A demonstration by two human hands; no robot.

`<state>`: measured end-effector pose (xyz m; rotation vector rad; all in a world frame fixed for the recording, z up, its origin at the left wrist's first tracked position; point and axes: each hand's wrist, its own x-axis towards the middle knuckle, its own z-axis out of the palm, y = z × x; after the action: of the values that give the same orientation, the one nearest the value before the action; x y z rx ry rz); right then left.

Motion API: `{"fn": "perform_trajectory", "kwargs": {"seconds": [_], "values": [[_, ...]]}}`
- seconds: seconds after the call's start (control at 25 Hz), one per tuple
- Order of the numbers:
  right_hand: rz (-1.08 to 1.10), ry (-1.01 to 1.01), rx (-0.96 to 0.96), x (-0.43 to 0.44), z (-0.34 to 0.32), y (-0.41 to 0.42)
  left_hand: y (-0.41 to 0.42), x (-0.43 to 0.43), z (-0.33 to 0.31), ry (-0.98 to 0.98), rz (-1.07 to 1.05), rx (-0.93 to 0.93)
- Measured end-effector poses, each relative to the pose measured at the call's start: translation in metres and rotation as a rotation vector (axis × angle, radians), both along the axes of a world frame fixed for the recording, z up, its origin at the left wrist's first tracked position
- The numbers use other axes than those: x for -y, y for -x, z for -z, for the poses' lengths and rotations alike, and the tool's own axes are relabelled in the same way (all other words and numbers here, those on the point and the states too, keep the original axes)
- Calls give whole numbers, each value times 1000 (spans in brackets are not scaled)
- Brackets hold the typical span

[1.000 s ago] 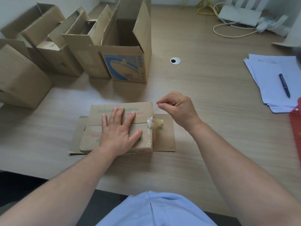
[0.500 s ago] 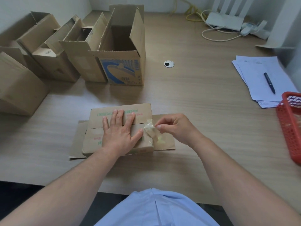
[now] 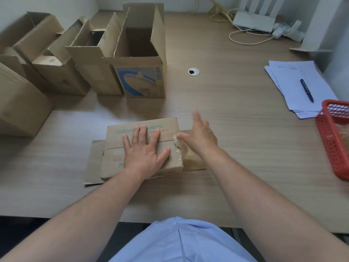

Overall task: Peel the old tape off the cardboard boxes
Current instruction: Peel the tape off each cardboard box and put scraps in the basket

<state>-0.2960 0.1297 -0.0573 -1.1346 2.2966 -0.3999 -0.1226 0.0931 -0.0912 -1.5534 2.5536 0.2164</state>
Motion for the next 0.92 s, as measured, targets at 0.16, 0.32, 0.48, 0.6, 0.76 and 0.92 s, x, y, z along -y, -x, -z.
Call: {"fn": "perform_trajectory", "kwargs": {"seconds": [0.16,0.32,0.48,0.6,0.76,0.92], "values": [[77,190,109,-21,-5,13,-8,4,-1,32,40,21],[94,401,343,-65,13,-3,-11,4,0,70,51,11],[177,315,540,-97,34,-25,-11,3,1,102,50,-15],[304,155,803,-100,37,-39,-11,2,2,105,50,-26],[488,182,1143,-98,27,-50,-11,2,3,109,56,-34],[611,199,1241,-93,18,-53,-13,3,5,112,62,-55]]}}
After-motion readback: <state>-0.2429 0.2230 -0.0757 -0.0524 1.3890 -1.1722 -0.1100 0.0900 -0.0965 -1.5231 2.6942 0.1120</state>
